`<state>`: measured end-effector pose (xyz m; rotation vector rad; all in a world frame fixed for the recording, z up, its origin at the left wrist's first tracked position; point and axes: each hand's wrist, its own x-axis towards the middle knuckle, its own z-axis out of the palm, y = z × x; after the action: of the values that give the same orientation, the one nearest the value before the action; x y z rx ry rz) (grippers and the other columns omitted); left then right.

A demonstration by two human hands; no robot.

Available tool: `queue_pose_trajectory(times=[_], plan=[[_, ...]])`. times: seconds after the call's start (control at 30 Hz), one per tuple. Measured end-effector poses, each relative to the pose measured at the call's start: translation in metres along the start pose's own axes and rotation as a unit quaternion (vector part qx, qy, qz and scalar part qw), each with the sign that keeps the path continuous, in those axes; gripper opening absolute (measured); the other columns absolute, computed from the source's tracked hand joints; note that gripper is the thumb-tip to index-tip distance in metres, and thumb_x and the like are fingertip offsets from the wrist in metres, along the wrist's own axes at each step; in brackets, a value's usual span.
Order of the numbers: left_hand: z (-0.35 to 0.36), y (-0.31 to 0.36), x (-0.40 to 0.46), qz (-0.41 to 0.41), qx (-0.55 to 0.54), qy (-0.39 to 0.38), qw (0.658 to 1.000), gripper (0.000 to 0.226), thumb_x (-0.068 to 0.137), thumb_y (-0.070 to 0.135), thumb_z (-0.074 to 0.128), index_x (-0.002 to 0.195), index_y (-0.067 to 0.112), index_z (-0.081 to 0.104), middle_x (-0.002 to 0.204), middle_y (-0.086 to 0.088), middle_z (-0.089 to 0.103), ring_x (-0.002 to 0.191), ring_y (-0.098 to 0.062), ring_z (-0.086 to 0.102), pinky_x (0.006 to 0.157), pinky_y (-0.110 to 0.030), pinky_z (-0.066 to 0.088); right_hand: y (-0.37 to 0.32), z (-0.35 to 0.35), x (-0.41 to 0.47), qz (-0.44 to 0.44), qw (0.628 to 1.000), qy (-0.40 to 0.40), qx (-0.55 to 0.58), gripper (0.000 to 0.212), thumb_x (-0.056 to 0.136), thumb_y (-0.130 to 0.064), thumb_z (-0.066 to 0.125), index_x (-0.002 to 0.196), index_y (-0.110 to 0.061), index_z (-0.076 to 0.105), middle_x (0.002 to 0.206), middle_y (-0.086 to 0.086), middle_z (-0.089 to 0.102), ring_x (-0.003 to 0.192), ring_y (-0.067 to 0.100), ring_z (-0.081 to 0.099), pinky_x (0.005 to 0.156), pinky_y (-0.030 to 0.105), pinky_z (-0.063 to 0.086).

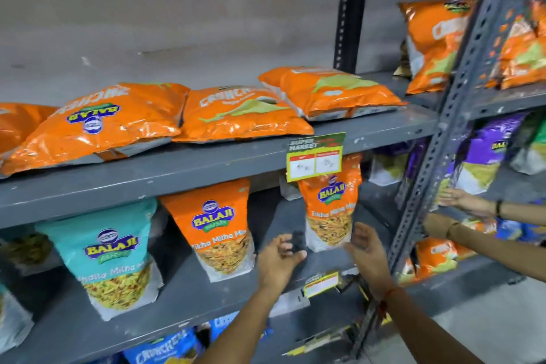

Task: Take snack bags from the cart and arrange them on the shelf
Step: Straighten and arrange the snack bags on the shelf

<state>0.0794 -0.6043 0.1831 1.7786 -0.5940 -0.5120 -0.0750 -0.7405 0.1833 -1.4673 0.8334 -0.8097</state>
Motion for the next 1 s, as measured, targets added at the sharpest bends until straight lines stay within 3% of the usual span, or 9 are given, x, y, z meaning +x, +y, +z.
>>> queue_pose_trajectory(times=[0.2, 0.33, 0.43, 0.5, 0.57, 0.7, 0.83, 0.93, 1.0], plan=[[0.061, -0.023, 0.030, -0.067, 0.007, -0.015, 0.998, 0.063, 0.065, 0.016, 0.085, 0.121, 0.012, 0.057, 0.101, -0.003, 0.064, 0.087, -0.022, 0.068, 0.085, -0.034, 0.054, 0.026, -0.036, 0.055, 0.113, 0.988, -0.099, -0.025, 0.083, 0.086, 0.008, 0.062, 0.151, -0.013, 0.015, 0.160, 0.013, 0.018, 0.144, 0.035, 0.027, 0.111, 0.055, 0.034], [0.081, -0.038, 0.040, -0.071, -0.014, 0.011, 0.997, 0.060, 0.066, 0.019, 0.084, 0.120, 0.021, 0.057, 0.107, -0.001, 0.068, 0.098, -0.021, 0.066, 0.088, -0.037, 0.055, 0.039, -0.035, 0.085, 0.138, 0.975, -0.165, -0.047, 0.091, 0.083, -0.001, 0.070, 0.152, -0.019, 0.014, 0.160, 0.006, 0.020, 0.147, 0.026, 0.022, 0.117, 0.052, 0.027], [0.090, -0.046, 0.043, -0.083, -0.016, 0.058, 0.995, 0.049, 0.066, 0.020, 0.084, 0.111, 0.018, 0.064, 0.097, -0.001, 0.072, 0.093, -0.017, 0.070, 0.083, -0.036, 0.058, 0.048, -0.033, 0.098, 0.132, 0.970, -0.192, -0.073, 0.086, 0.080, -0.005, 0.074, 0.148, -0.025, 0.025, 0.145, -0.003, 0.041, 0.135, 0.014, 0.041, 0.109, 0.036, 0.039], [0.095, -0.047, 0.044, -0.082, -0.017, 0.074, 0.994, 0.052, 0.066, 0.023, 0.084, 0.114, 0.016, 0.063, 0.098, -0.001, 0.073, 0.090, -0.012, 0.069, 0.085, -0.039, 0.058, 0.052, -0.033, 0.103, 0.114, 0.968, -0.202, -0.092, 0.066, 0.078, -0.007, 0.075, 0.127, -0.039, 0.045, 0.126, -0.016, 0.058, 0.115, -0.001, 0.055, 0.090, 0.014, 0.046], [0.098, -0.046, 0.043, -0.077, -0.004, 0.078, 0.994, 0.052, 0.067, 0.024, 0.082, 0.115, 0.019, 0.063, 0.100, 0.002, 0.073, 0.088, -0.004, 0.068, 0.087, -0.035, 0.057, 0.055, -0.035, 0.106, 0.096, 0.967, -0.205, -0.114, 0.055, 0.075, -0.011, 0.076, 0.110, -0.045, 0.052, 0.114, -0.021, 0.066, 0.111, -0.003, 0.058, 0.080, 0.011, 0.044], [0.100, -0.045, 0.041, -0.078, 0.001, 0.074, 0.994, 0.051, 0.070, 0.021, 0.081, 0.117, 0.018, 0.062, 0.106, 0.002, 0.072, 0.089, -0.001, 0.065, 0.086, -0.026, 0.054, 0.060, -0.036, 0.108, 0.093, 0.969, -0.197, -0.113, 0.055, 0.073, -0.009, 0.076, 0.107, -0.045, 0.053, 0.112, -0.019, 0.068, 0.110, -0.002, 0.059, 0.078, 0.012, 0.046], [0.092, -0.044, 0.032, -0.080, -0.016, 0.077, 0.994, 0.061, 0.070, 0.022, 0.081, 0.126, 0.014, 0.058, 0.115, -0.003, 0.069, 0.103, -0.016, 0.065, 0.094, -0.035, 0.053, 0.063, -0.031, 0.098, 0.071, 0.979, -0.173, -0.085, 0.075, 0.073, -0.007, 0.078, 0.127, -0.042, 0.040, 0.123, -0.020, 0.060, 0.111, -0.008, 0.057, 0.083, 0.012, 0.049], [0.075, -0.044, 0.016, -0.085, -0.039, 0.103, 0.990, 0.064, 0.070, 0.020, 0.082, 0.128, 0.013, 0.056, 0.115, -0.004, 0.067, 0.101, -0.015, 0.064, 0.094, -0.033, 0.053, 0.063, -0.017, 0.074, 0.074, 0.994, -0.051, -0.065, 0.090, 0.078, -0.004, 0.074, 0.149, -0.024, 0.022, 0.148, 0.002, 0.040, 0.134, 0.019, 0.044, 0.108, 0.044, 0.043], [0.054, -0.042, -0.001, -0.078, -0.058, 0.119, 0.988, 0.063, 0.069, 0.018, 0.082, 0.127, 0.014, 0.057, 0.113, -0.004, 0.067, 0.098, -0.011, 0.063, 0.090, -0.029, 0.052, 0.064, -0.002, 0.046, 0.071, 0.994, 0.049, -0.071, 0.089, 0.079, 0.000, 0.071, 0.150, -0.017, 0.021, 0.155, 0.013, 0.028, 0.137, 0.032, 0.039, 0.112, 0.051, 0.037]])
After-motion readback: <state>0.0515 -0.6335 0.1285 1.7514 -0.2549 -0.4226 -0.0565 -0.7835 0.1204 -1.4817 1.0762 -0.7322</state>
